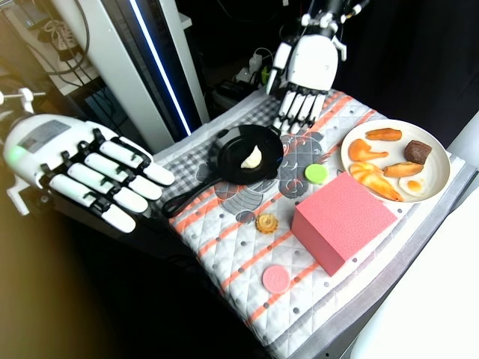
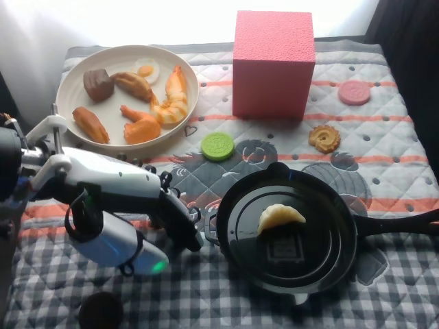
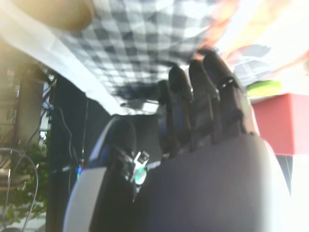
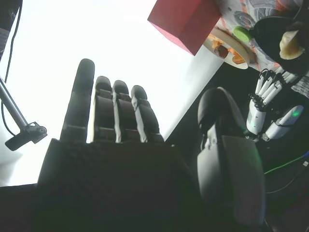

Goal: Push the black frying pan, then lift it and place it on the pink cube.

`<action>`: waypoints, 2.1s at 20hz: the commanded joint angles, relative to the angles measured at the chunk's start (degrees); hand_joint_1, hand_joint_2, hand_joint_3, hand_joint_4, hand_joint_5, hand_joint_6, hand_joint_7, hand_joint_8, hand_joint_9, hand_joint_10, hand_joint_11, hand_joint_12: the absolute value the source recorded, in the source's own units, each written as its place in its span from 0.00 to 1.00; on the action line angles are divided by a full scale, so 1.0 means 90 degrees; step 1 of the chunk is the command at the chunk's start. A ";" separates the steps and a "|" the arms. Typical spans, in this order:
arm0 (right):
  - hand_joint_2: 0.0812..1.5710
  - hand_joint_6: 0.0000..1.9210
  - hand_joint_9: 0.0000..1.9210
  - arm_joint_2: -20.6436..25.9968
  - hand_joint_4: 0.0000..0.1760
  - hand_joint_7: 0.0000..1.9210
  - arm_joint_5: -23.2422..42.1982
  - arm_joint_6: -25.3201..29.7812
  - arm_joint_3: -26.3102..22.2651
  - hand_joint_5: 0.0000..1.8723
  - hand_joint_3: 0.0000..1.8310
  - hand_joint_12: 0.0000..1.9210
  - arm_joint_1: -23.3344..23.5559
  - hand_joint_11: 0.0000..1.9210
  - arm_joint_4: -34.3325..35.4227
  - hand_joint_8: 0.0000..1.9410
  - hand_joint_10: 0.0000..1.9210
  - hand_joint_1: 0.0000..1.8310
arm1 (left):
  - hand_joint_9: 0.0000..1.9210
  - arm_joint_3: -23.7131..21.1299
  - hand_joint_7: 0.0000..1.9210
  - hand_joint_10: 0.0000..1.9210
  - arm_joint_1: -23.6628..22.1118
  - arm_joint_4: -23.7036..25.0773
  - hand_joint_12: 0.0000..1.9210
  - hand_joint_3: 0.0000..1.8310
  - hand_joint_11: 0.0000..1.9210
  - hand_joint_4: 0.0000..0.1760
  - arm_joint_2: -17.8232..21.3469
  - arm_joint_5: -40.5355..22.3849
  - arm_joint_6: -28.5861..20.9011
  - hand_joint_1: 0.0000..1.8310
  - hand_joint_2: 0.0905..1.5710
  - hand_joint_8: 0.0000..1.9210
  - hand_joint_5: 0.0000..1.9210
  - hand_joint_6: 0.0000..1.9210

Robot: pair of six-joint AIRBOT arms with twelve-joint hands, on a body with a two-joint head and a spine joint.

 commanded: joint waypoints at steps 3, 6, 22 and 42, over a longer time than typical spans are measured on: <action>0.80 0.00 0.00 -0.0011 0.00 0.00 0.0794 0.0039 0.0061 0.00 0.00 0.37 -0.0005 0.00 0.0083 0.00 0.00 0.17 | 0.17 0.0024 0.27 0.10 0.0017 -0.0345 0.54 0.00 0.00 0.00 -0.0125 0.0007 0.0159 0.31 0.88 0.02 0.25 0.09; 0.80 0.00 0.00 -0.0011 0.00 0.00 0.0794 0.0057 0.0069 0.00 0.00 0.44 -0.0009 0.00 0.0086 0.00 0.00 0.16 | 0.17 0.0060 0.26 0.08 -0.0039 -0.0542 0.38 0.00 0.00 0.00 -0.0247 -0.0090 0.0345 0.34 0.84 0.01 0.23 0.12; 0.79 0.00 0.00 -0.0010 0.00 0.00 0.0792 0.0090 0.0081 0.00 0.00 0.39 -0.0026 0.00 0.0089 0.00 0.00 0.15 | 0.18 0.0290 0.24 0.00 -0.0119 -0.1384 0.46 0.00 0.00 0.00 -0.0922 -0.0571 0.1154 0.34 0.83 0.00 0.14 0.48; 0.78 0.00 0.00 -0.0001 0.13 0.00 0.0789 0.0104 0.0089 0.00 0.00 0.40 -0.0032 0.00 0.0087 0.00 0.00 0.15 | 0.07 0.0682 0.14 0.00 -0.0121 -0.2577 0.07 0.00 0.00 0.04 -0.1838 -0.0722 0.2319 0.35 0.76 0.00 0.03 0.54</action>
